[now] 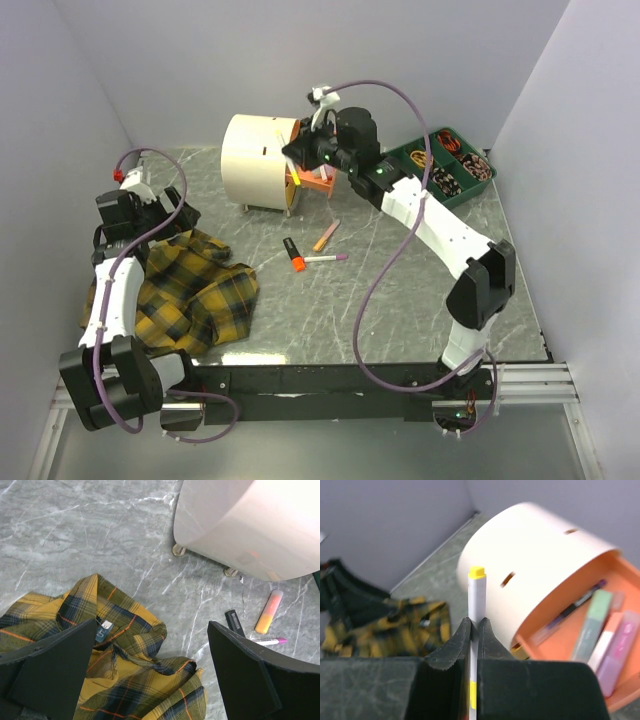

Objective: Sort the stationery into containers
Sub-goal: Place the pen in the drawer, then pick up the pen from the center of the board.

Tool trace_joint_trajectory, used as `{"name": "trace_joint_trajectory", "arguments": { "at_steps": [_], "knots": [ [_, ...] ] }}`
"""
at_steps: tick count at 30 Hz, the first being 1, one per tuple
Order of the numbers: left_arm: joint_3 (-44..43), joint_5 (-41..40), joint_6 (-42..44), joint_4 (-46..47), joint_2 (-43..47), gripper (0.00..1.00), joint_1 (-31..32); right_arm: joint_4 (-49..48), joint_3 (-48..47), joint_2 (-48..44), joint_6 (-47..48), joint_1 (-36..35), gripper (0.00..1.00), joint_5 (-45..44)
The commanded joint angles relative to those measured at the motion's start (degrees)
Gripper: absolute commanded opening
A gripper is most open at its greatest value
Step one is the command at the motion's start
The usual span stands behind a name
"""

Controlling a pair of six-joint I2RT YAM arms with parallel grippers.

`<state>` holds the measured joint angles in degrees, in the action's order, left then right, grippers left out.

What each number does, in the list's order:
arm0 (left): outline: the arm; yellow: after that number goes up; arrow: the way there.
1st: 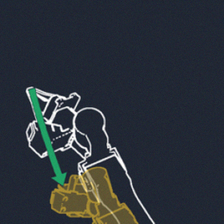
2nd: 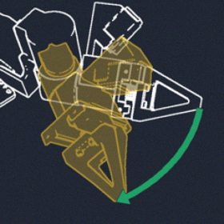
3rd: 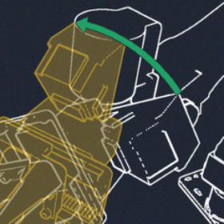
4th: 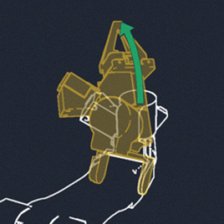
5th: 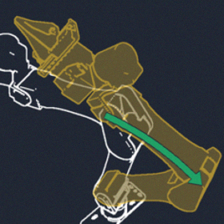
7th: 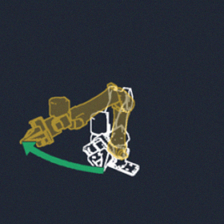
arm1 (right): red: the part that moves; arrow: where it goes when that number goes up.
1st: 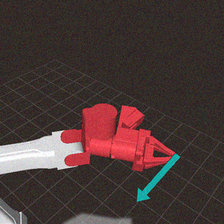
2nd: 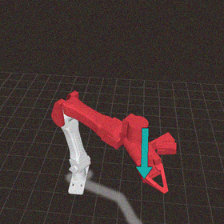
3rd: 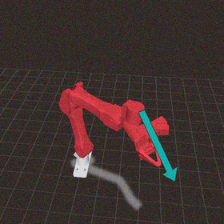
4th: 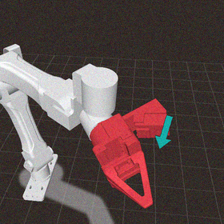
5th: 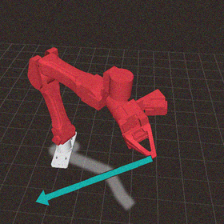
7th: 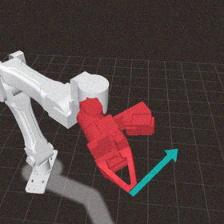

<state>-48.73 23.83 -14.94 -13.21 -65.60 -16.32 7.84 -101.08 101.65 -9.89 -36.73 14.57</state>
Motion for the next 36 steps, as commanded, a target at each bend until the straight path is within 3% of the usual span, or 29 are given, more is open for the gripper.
{"name": "trace_joint_trajectory", "arguments": {
  "at_steps": [1, 4, 9, 11, 13, 16, 23, 26, 28, 30, 33, 36],
  "knots": [
    [-3.7, 1.9, -1.0, 2.3, -0.5, 0.99, -0.3, -2.7, -8.7, 5.6, -4.2, 3.2, 0.00, -6.0],
    [-4.3, 1.7, -0.5, 1.6, -0.2, 1.00, -0.3, 0.5, -16.3, 12.1, -5.8, 5.3, 0.00, -7.2],
    [-4.0, 1.6, -0.3, 1.3, 0.1, 0.99, -0.3, 1.8, -21.1, 16.1, -5.4, 6.1, 0.00, -11.5],
    [-3.9, 1.4, -0.1, 1.3, 0.1, 1.00, -0.3, 2.1, -20.7, 16.8, -5.5, 6.5, 0.11, -13.6],
    [-3.7, 1.3, 0.0, 1.4, 0.0, 1.00, -0.5, 2.2, -19.5, 16.8, -5.4, 6.6, 0.33, -13.8],
    [-3.7, 1.4, -0.1, 1.8, -0.2, 1.00, -0.6, 1.9, -18.2, 16.0, -4.6, 6.7, 0.43, -12.3],
    [-3.4, 1.7, -0.7, 2.8, -0.5, 0.99, -0.6, 1.7, -16.2, 11.7, 0.6, 6.6, 0.51, -2.0],
    [-3.2, 1.5, -0.7, 2.7, -0.1, 0.99, -0.8, 4.0, -11.6, 7.7, 12.5, 5.6, 0.55, 13.1],
    [-3.0, 1.4, -0.5, 2.6, 0.1, 0.99, -0.7, 7.2, -5.5, 4.0, 22.3, 3.3, 0.56, 17.2],
    [-2.7, 1.3, -0.5, 2.7, 0.5, 0.99, -0.7, 10.7, 1.3, 0.6, 30.4, 0.4, 0.56, 18.9],
    [-2.1, 1.2, -0.8, 3.1, 0.9, 0.99, -0.7, 11.3, 10.5, -2.8, 34.5, -3.2, 0.55, 16.2],
    [-1.5, 1.1, -0.8, 3.2, 1.4, 0.99, -0.8, 10.1, 16.6, -3.3, 30.7, -7.8, 0.56, 10.8]
  ]
}}
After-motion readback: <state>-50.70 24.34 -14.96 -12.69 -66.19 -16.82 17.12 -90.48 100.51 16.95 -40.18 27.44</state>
